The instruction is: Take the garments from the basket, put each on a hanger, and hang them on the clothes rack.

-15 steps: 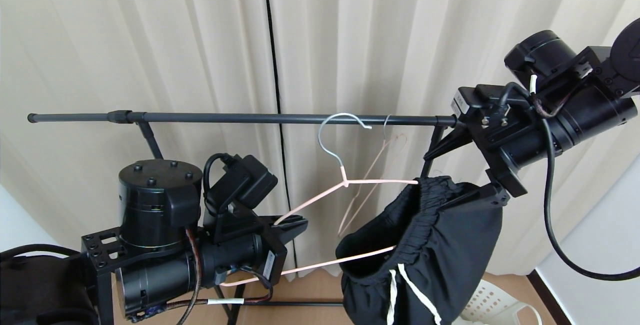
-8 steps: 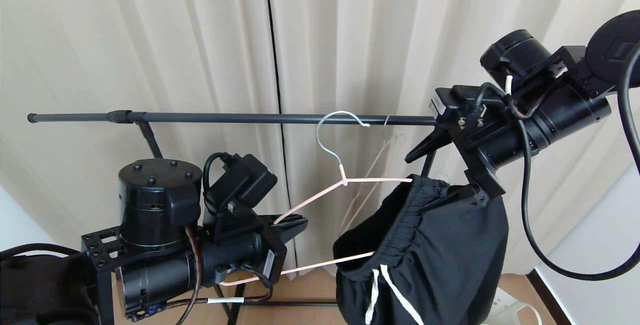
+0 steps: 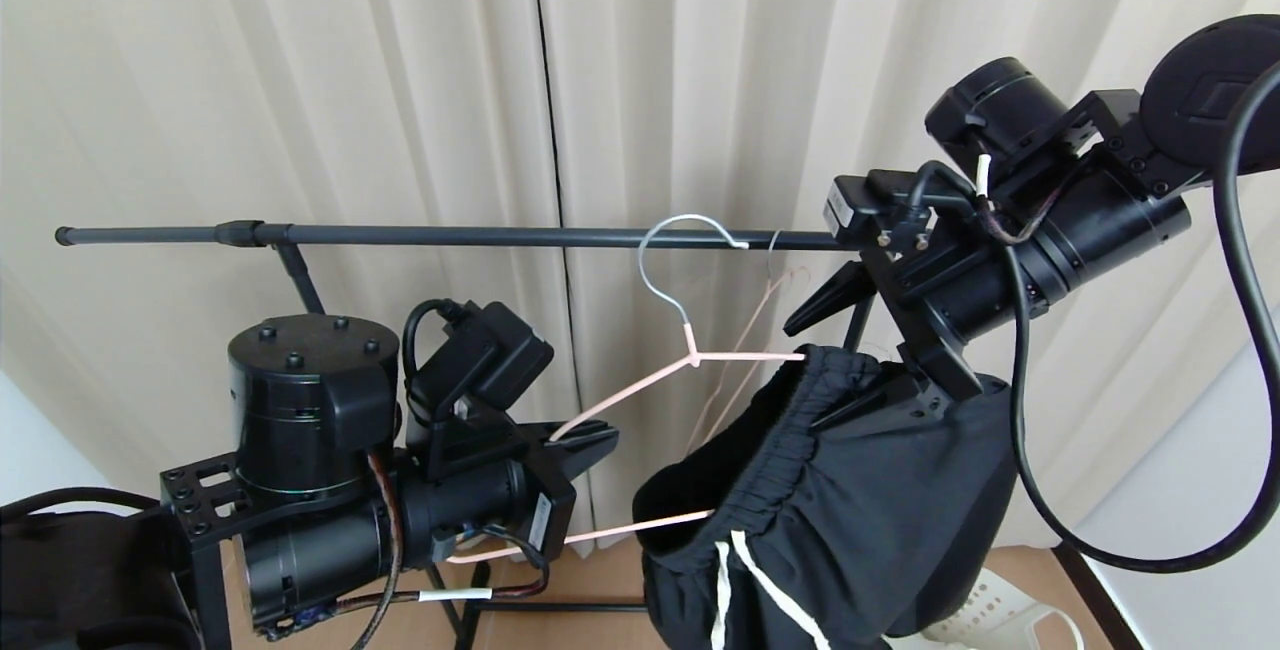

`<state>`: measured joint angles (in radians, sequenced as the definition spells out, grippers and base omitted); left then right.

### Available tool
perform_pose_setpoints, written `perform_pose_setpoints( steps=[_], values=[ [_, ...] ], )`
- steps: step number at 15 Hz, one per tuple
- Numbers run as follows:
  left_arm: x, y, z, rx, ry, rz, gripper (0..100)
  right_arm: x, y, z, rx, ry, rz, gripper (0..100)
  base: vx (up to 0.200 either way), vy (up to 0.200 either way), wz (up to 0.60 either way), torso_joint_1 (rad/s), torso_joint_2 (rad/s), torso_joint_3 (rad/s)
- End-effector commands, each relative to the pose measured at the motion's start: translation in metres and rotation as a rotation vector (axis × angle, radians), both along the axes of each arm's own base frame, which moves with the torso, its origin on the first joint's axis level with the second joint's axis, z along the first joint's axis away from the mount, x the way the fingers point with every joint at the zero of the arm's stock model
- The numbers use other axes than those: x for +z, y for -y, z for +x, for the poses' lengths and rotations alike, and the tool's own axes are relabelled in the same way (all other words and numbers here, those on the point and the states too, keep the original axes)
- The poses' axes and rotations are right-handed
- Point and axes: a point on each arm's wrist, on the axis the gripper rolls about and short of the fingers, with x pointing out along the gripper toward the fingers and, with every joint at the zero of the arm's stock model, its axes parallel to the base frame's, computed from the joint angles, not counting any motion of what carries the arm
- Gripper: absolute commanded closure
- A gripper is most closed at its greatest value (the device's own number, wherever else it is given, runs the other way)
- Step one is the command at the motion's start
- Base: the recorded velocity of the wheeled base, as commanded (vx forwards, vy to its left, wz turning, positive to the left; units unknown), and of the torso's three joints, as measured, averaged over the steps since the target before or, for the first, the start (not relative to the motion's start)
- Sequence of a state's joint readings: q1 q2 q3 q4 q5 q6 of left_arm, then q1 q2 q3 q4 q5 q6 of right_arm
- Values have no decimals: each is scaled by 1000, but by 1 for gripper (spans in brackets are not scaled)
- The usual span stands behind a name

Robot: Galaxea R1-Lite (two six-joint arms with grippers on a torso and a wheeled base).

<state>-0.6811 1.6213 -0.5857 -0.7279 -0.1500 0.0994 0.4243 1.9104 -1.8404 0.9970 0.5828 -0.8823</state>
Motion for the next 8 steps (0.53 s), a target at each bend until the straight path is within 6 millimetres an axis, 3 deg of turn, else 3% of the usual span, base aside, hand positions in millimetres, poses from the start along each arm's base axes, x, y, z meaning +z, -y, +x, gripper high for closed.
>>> perform_pose_setpoints(
  steps=[1, 8],
  values=[
    [-2, 1, 1, 2, -4, 2, 100, 0, -3, -2, -9, -21, 3, 0, 0, 0, 0, 0, 0, 0],
    [0, 1, 2, 2, 2, -7, 100, -4, -13, -4, 9, -46, -2, 0, 0, 0, 0, 0, 0, 0]
  ],
)
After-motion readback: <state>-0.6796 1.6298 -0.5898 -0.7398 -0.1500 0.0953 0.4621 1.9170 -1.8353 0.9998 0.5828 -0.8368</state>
